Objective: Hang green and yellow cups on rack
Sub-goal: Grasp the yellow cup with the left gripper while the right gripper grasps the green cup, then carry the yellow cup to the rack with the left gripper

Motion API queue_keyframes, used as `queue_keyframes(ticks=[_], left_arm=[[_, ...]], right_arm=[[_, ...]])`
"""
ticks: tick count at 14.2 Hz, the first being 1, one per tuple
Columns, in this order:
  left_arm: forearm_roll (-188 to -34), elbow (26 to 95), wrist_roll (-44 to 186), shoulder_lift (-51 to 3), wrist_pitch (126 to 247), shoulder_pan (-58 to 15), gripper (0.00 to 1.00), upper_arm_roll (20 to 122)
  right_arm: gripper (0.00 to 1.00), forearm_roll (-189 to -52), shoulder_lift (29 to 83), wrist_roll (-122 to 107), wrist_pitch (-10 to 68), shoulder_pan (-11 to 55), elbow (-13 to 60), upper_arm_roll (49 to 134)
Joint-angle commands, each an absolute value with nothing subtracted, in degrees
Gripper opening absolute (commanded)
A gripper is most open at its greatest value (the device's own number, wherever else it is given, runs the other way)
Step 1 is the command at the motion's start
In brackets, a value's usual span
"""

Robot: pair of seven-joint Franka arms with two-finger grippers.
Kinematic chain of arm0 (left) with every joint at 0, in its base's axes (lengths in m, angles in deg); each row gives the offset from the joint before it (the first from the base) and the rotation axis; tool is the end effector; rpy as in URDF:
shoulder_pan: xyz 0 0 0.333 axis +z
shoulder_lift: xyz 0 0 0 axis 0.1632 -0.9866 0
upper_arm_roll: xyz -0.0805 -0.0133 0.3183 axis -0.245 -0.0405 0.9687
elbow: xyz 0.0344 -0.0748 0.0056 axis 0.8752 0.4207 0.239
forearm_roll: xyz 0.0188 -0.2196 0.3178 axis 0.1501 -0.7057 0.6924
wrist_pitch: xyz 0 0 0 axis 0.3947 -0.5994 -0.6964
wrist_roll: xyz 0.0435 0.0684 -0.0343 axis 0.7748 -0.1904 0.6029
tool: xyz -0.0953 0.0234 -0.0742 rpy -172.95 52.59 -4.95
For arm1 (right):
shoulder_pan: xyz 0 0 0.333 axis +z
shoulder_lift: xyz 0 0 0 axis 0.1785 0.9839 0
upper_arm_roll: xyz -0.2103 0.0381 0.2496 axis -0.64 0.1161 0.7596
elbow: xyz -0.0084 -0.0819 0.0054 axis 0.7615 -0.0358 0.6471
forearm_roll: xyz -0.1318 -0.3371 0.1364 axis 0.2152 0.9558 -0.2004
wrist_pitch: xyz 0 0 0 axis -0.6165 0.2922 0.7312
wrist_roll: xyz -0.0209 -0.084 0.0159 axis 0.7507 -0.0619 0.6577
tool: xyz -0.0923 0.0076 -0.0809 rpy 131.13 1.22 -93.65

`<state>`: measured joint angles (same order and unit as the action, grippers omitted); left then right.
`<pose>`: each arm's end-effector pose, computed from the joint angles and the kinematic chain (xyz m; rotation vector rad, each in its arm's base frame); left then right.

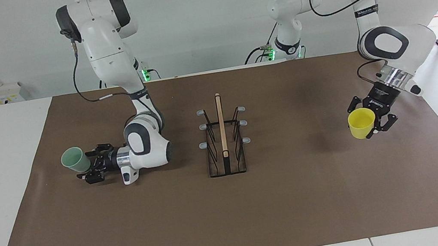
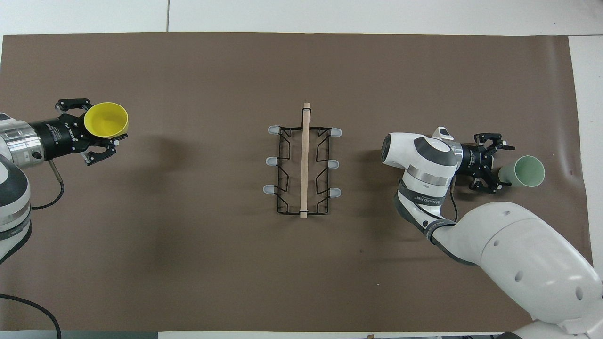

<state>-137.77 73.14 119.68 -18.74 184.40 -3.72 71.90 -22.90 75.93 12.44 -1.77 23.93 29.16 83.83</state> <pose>0.5749 0.0173 0.4004 1.5274 1.9329 -0.2579 0.5637 0.0121 0.2005 1.4907 1.1845 -1.1496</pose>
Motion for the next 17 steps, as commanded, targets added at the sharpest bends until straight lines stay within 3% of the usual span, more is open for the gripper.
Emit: queue_keyframes(ticks=[1,8,9,11,13,14,16,17], left_arm=[[-127.68,73.15,125.03,-15.18,181.51,-8.33,0.0,72.45],[-101.58,69.46,132.85,-11.13,177.11,-22.56,0.0,72.01],[-97.27,68.05,136.17,-11.48,175.71,-24.49,0.0,72.01],[-88.57,67.16,142.42,-11.66,175.08,-29.15,0.0,71.92],[-79.35,67.07,148.22,-11.48,174.99,-32.67,0.0,71.92],[-75.38,66.98,150.68,-11.39,174.56,-33.99,0.0,71.92],[-69.04,66.98,153.68,-11.39,173.42,-36.72,0.0,71.92],[-65.45,66.98,156.13,-11.65,170.98,-38.64,0.0,71.92]], right_arm=[[1.0,-21.06,74.24,13.64,-0.78,22.59,32.54,84.57],[1.0,-21.32,72.92,13.3,-0.34,20.92,35.45,84.57],[0.96,-21.5,72.92,13.21,-0.25,20.74,35.45,84.57],[0.64,-21.85,71.96,12.86,1.14,20.39,35.36,84.66],[0.54,-21.94,71.08,13.03,2.65,19.86,35.45,84.66],[0.41,-21.94,70.55,12.86,3.09,19.43,35.36,84.66],[0.03,-24.72,68.97,12.68,4.32,18.46,34.23,84.75],[0.0,-27.36,68.62,12.68,4.5,18.28,33.18,84.75]])
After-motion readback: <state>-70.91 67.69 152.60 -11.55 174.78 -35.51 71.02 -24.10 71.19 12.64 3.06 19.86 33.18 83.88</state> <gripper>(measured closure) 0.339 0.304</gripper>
